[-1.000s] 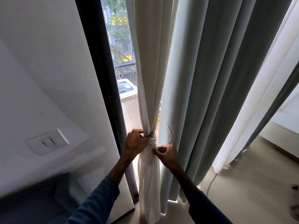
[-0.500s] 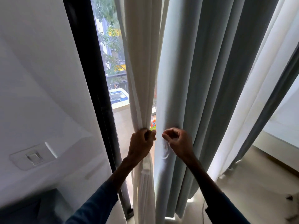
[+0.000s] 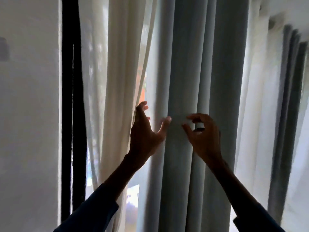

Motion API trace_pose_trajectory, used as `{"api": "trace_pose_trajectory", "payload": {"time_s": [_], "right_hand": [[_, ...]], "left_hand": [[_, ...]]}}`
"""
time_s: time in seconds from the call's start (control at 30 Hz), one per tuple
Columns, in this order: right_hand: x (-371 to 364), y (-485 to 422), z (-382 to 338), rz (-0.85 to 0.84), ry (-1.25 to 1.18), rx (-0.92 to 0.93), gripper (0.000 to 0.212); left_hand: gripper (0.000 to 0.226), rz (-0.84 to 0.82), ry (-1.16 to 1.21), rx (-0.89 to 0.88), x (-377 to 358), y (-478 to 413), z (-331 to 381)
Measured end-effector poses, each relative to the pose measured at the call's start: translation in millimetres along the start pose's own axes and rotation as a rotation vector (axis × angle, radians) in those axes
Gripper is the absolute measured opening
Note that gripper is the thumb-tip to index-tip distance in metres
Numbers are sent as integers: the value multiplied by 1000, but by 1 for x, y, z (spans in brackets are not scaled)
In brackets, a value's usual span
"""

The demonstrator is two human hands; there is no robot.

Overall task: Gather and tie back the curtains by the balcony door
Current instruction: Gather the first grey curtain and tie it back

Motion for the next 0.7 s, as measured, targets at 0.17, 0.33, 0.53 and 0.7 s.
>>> {"api": "trace_pose_trajectory", "payload": {"time_s": [0.17, 0.33, 0.53, 0.7], "right_hand": [[12, -115, -7, 88, -20, 46, 58], [2, -215, -29, 12, -26, 62, 62], [38, -302, -38, 324, -128, 51, 28], [20, -347, -11, 185, 53, -59, 57]], "left_hand": [[81, 135, -116, -287, -19, -91, 72], [80, 201, -257, -369, -37, -176, 108], [88, 239, -376, -391, -53, -240, 136], [111, 152, -419, -453, -85, -261, 132]]}}
Point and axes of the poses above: each hand's wrist, its own y-axis away from the middle knuckle, its own x-axis out of the back of the hand, z = x × y, the point moved 8 cm from there along -y, towards the middle knuckle, and after that the axes turned 13 degrees about y, right-handed, at the moved point
